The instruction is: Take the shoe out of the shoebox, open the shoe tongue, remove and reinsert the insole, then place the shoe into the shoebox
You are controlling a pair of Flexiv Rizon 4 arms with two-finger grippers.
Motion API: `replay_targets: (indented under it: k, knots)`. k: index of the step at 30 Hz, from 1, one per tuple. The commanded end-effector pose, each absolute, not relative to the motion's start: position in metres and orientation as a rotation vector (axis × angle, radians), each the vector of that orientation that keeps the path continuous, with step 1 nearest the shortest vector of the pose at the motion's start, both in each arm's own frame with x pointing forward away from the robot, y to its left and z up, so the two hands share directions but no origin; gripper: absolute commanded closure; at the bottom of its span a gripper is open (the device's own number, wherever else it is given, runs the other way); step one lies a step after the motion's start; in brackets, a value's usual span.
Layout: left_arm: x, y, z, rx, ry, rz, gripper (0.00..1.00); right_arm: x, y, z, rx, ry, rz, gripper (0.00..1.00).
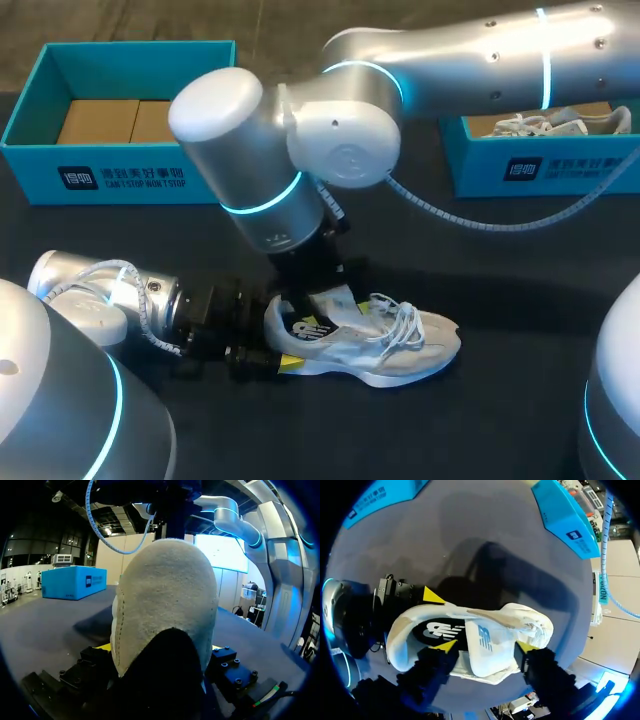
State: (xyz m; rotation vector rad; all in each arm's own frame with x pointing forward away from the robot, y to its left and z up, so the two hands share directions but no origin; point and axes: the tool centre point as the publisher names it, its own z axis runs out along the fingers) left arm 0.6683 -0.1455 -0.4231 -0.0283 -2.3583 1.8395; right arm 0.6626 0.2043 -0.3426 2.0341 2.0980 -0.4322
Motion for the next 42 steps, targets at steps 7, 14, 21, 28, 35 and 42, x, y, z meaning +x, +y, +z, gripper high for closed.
replay_targets:
  k: [7,14,21,28,35,42]
  knots:
    - [0.667,-0.146,-0.427,-0.027,-2.36,1.838,1.0,0.662,0.207,-0.348,2.392,1.573,-0.369,0.52]
    - [0.667,-0.146,-0.427,-0.027,-2.36,1.838,1.0,0.662,0.201,-0.347,2.419,1.557,-0.353,0.56]
    - [0.667,-0.146,-0.427,-0.027,-2.36,1.838,1.0,0.659,0.191,-0.34,2.456,1.51,-0.318,0.87]
    - [0.667,-0.146,-0.427,-0.027,-2.36,1.838,1.0,0.655,0.177,-0.328,2.494,1.479,-0.243,1.0]
    - [0.667,-0.146,-0.427,-0.027,-2.36,1.838,1.0,0.652,0.149,-0.313,2.579,1.447,-0.097,1.0]
    - [0.667,-0.146,-0.427,-0.027,-2.36,1.838,1.0,0.653,0.12,-0.305,2.673,1.393,0.04,1.0]
